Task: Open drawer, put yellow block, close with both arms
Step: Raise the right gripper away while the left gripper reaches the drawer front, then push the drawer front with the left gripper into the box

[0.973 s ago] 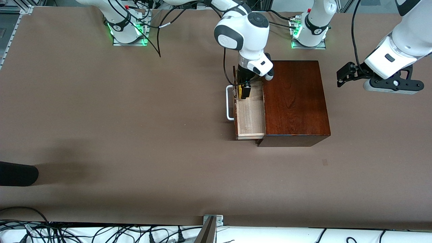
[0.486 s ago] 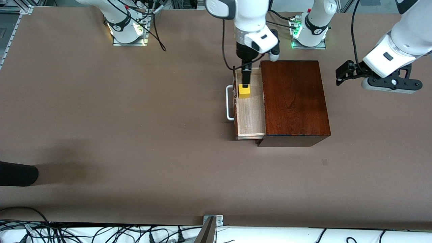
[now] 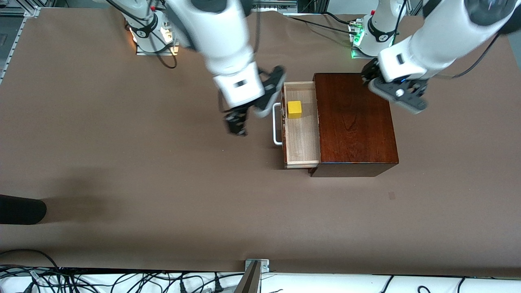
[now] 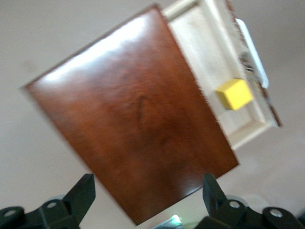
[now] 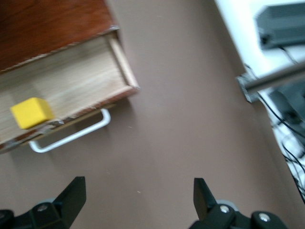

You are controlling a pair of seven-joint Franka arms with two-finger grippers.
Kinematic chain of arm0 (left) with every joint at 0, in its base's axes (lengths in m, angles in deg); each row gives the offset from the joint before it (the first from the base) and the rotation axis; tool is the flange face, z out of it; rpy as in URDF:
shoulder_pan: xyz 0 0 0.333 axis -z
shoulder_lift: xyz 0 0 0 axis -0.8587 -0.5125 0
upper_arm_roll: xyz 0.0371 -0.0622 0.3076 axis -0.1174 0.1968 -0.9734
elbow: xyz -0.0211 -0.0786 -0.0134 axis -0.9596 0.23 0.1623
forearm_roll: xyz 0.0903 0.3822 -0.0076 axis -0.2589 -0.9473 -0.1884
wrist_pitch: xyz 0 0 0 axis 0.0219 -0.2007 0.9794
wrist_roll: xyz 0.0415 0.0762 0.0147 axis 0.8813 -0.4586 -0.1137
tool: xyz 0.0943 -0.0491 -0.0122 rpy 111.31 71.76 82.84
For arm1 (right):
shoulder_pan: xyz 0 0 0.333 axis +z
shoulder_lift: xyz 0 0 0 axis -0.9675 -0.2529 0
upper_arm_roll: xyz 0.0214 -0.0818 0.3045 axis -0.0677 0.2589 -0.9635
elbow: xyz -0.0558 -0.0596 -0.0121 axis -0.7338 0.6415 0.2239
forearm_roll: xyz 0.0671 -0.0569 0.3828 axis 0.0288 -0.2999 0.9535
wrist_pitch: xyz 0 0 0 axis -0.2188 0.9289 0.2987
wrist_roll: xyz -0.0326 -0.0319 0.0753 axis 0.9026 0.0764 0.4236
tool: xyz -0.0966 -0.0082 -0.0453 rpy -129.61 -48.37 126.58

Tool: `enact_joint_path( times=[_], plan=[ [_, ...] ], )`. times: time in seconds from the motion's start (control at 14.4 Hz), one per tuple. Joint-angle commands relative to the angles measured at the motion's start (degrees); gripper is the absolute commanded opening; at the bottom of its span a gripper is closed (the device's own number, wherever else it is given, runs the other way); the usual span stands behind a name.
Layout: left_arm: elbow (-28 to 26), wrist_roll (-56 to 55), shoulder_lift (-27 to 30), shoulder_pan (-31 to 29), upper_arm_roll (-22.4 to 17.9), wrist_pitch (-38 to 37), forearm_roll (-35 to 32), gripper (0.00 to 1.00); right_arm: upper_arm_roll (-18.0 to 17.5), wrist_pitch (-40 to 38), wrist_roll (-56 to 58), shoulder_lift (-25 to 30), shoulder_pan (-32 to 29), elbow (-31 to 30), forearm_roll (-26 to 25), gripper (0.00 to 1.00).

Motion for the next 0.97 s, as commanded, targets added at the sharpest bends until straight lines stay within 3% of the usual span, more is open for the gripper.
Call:
enact_joint_path(
  times=[0.0,0.14,0.35,0.56,0.76,0.9],
  plan=[
    [2.43,3.28,-6.05,2.4,0.72,0.31,4.02,1.0,-0.28,-0.88,-0.29,3.6,-3.05,-0.78,1.07,1.0],
    [5.31,2.67,-9.11,7.92,0.73,0.32,7.52,1.0,0.25,-2.36,-0.29,6.14,-5.61,-0.78,1.33,1.0],
    [14.97,2.49,-17.19,15.4,0.64,-0.21,7.9,1.0,0.69,-6.67,-0.81,8.88,-11.66,-0.87,4.23,1.0],
    [16.48,9.3,-21.42,19.01,0.64,2.5,7.81,1.0,2.61,-12.02,-4.67,13.44,-16.5,-1.4,8.61,1.0],
    [16.58,22.67,-25.12,22.09,0.55,11.01,7.54,1.0,6.22,-12.84,-8.1,22.04,-17.31,-11.2,9.86,1.0],
    [16.49,28.73,-28.37,25.07,0.64,16.46,2.56,1.0,8.67,-12.4,-8.55,28.11,-17.66,-19.38,10.21,1.0]
  ],
)
